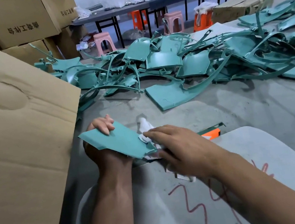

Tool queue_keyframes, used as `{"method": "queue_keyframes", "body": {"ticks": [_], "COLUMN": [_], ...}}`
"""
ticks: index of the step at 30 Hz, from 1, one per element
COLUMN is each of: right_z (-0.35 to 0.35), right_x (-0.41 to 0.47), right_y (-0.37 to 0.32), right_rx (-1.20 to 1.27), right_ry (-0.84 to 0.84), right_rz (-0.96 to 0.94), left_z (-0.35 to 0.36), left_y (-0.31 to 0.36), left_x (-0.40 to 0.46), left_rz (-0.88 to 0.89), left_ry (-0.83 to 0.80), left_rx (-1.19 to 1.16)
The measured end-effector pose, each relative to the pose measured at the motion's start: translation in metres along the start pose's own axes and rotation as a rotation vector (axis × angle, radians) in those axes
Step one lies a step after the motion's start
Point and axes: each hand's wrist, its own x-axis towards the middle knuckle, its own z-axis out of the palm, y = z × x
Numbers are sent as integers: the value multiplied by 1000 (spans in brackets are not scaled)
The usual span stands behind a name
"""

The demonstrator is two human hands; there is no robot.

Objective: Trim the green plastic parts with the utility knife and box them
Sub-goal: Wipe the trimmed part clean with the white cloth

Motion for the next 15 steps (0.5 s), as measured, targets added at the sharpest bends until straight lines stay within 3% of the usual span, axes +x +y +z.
{"method": "queue_keyframes", "body": {"ticks": [5, 12, 15], "right_z": [-5, -8, -8], "right_x": [2, 3, 1], "right_y": [-2, 5, -1], "right_rx": [-276, -392, -458], "right_ry": [61, 191, 159], "right_rz": [133, 86, 99], "left_z": [0, -19, -25], "left_y": [4, 10, 14], "left_x": [1, 19, 25], "left_rz": [-9, -23, -3], "left_ry": [30, 22, -6], "left_rx": [-60, -48, -20]}}
